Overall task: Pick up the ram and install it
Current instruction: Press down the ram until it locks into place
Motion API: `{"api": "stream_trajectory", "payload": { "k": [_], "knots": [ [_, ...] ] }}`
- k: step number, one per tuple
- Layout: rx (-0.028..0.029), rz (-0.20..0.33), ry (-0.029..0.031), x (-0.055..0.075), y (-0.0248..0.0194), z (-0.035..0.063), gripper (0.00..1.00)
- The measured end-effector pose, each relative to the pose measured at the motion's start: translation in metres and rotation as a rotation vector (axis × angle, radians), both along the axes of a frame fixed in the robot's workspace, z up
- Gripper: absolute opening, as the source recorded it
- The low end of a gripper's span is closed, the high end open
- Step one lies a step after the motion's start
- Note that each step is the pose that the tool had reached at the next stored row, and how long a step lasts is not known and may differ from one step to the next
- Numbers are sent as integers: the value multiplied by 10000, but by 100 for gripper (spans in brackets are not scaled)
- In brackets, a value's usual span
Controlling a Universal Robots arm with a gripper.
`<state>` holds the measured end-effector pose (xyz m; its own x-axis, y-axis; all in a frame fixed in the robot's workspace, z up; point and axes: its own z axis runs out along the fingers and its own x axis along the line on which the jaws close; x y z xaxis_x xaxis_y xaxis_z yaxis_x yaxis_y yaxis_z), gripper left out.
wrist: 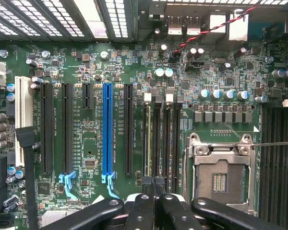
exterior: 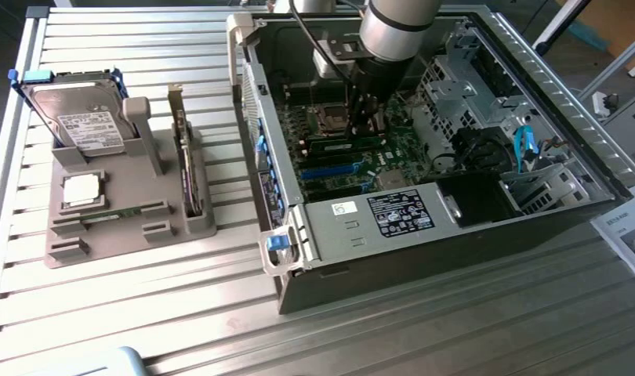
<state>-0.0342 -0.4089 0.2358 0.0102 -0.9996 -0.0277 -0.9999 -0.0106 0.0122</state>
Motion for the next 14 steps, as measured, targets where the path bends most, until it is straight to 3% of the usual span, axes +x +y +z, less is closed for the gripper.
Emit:
{"api": "stream_trajectory", "payload": {
  "k": [7,14],
  "knots": [
    [-1,4,6,0,0,-66,11],
    [33,13,17,-4,-9,-89,11]
  ]
}}
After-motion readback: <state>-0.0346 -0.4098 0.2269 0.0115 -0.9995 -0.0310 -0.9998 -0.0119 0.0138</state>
